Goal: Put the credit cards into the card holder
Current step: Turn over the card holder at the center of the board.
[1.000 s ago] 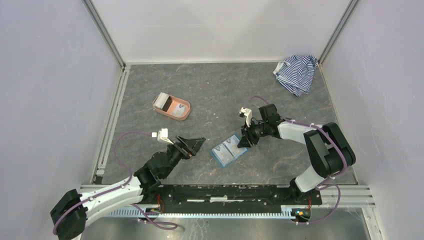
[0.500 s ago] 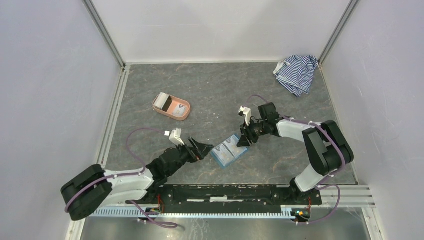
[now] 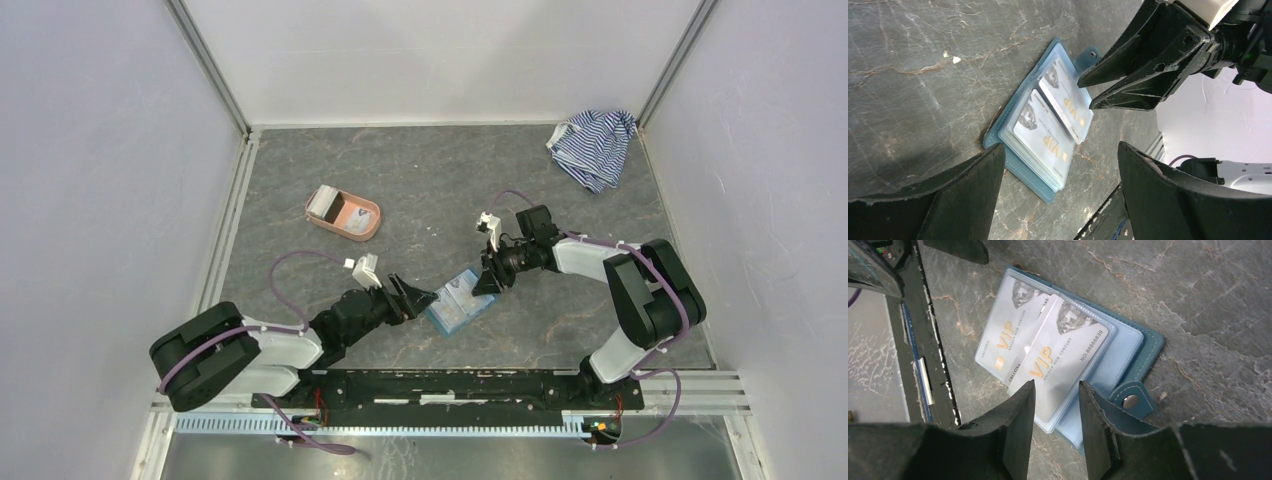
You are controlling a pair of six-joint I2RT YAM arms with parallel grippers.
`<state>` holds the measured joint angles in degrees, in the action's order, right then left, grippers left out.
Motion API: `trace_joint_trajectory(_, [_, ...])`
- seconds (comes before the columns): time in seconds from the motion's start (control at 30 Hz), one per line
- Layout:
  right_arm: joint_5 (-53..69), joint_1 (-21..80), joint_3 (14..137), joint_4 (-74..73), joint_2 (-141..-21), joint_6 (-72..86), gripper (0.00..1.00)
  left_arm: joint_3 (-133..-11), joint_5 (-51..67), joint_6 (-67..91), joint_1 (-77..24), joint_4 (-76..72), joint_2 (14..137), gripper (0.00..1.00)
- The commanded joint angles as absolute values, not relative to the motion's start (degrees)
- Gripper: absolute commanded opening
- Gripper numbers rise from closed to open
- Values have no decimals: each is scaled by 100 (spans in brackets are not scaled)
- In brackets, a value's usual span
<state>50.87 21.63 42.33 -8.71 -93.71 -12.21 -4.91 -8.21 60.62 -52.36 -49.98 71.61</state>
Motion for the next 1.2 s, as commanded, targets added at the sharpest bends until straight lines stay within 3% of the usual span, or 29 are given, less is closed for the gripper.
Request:
trace_joint_trajectory(0.0, [5574, 2161, 4280, -706, -9224, -1163, 43, -668, -743, 6190, -5218, -5349, 7183, 88])
trace_joint_trajectory(0.37, [6003, 2152, 4172, -360, -9246, -773, 43, -822, -589, 6157, -5220, -5355, 7200, 85])
trace_joint_trajectory(0.53, [6180, 2162, 4140, -224, -9297, -598, 43, -927, -341, 6241, -5216, -5744, 7558, 73])
trace_joint_trajectory(0.67, [6242, 2159, 4131, -164, -9341, -539, 43, -1092, -138, 6340, -5221, -5985, 7972, 69])
trace_joint_trajectory(1.17, [6544, 2170, 4106, -44, -9443, -362, 43, -1510, 121, 6763, -5221, -6216, 9133, 68])
